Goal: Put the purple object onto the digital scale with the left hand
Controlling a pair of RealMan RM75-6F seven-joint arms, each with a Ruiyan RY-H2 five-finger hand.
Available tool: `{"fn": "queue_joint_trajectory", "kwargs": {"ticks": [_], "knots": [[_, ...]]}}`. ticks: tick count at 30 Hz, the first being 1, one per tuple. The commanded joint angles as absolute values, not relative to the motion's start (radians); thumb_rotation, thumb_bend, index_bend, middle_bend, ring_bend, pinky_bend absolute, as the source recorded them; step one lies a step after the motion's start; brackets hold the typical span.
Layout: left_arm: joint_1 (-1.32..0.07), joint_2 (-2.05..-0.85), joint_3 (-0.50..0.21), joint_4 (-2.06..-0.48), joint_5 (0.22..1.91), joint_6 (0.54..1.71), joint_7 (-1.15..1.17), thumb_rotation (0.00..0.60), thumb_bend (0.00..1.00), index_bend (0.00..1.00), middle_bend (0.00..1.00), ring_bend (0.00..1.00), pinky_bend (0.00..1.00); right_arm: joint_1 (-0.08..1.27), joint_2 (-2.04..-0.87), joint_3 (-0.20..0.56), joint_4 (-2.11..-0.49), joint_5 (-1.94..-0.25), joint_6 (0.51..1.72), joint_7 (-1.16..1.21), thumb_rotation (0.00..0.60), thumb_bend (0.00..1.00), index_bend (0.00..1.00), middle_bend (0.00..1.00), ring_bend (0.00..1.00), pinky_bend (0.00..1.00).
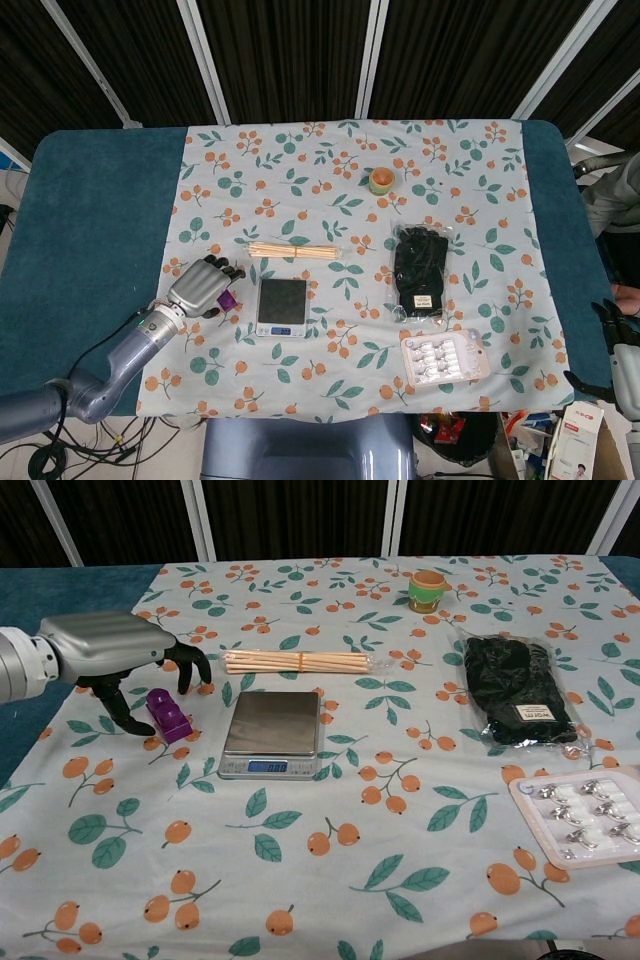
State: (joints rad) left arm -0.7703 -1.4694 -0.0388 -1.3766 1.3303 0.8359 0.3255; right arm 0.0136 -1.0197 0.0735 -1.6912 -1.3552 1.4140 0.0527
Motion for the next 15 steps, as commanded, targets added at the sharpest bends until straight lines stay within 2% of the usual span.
{"fn": "queue_joint_trajectory", "kwargs": {"ticks": [1,12,15], "knots": [[-0.772,-1.475,-0.037,-1.370,1.333,0.835,0.325,0.600,0.19,0.28,0.38,0.22,0.29,0.014,-1.019,0.073,-1.691,-1.355,1.413,0.052,0.600,0.08,0.03,0.01,0.17,0.19],[-0.777,-1.483,-0.026,-1.352,1.329,0.818,0.338,0.600,0.30,0.31,0.46,0.25,0.31,0.014,-1.017,0.073,-1.694,-1.348,1.408,0.051,0.600,0.08,0.03,0.01,0.17,0.19],[-0.777,-1.480,-0.025,-1.352,1.322,0.813,0.347,0.600,0.31,0.31,0.44,0.26,0.31,0.015,-1.016,0.073,-1.696,-1.346,1.405,0.053,0.600,0.08,0.03,0.01,0.17,0.19]]}}
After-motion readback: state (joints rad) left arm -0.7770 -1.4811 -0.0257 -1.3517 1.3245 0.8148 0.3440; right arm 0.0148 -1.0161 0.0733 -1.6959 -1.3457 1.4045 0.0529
